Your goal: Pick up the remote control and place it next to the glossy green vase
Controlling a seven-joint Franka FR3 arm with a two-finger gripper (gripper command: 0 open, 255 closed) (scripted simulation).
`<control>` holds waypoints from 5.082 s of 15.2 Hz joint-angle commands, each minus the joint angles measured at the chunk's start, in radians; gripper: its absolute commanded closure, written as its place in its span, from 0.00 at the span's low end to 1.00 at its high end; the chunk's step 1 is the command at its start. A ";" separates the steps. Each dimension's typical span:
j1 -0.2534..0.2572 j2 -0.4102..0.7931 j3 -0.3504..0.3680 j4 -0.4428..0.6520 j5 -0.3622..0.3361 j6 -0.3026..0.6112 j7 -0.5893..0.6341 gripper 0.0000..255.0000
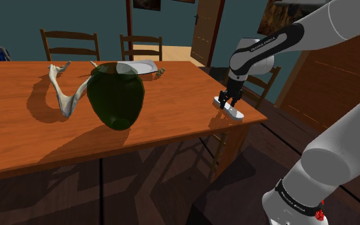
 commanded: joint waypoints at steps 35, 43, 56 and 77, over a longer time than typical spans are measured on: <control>-0.001 -0.154 0.020 0.258 -0.020 -0.410 0.024 1.00; 0.000 -0.162 0.024 0.358 -0.019 -0.518 0.026 1.00; 0.004 -0.144 0.028 0.551 -0.014 -0.693 0.025 1.00; 0.113 -0.102 0.222 0.709 0.045 -0.808 0.321 1.00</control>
